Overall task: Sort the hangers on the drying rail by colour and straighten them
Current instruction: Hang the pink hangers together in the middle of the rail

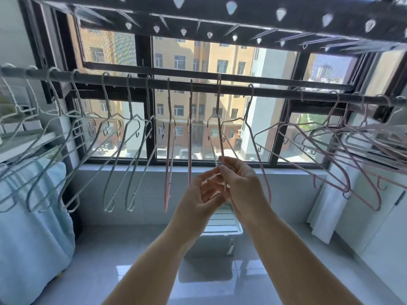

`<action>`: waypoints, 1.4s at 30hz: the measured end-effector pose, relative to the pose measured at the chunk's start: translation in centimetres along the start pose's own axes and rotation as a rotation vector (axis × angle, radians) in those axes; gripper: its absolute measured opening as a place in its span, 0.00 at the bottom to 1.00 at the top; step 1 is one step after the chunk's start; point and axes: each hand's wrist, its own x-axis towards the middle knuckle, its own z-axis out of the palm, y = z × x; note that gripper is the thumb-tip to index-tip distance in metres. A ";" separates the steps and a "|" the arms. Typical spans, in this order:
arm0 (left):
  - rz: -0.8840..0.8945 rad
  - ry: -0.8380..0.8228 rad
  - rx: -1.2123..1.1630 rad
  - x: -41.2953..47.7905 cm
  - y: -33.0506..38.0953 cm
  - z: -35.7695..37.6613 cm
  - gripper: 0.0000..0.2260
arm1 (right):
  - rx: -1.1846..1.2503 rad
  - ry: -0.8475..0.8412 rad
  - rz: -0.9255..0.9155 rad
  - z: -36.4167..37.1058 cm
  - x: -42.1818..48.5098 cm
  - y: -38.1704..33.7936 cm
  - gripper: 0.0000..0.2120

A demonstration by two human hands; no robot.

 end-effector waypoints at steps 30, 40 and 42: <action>0.123 0.170 0.617 0.2 -2.4 8.0 0.24 | 0.048 -0.034 0.048 -7.0 2.0 0.3 0.18; 0.275 0.305 0.715 -0.8 -2.9 7.7 0.27 | -0.136 -0.085 0.055 -5.7 1.1 -0.3 0.14; 0.363 0.361 0.761 -1.2 -2.6 8.5 0.27 | -0.502 -0.018 -0.066 -7.2 0.7 -0.9 0.16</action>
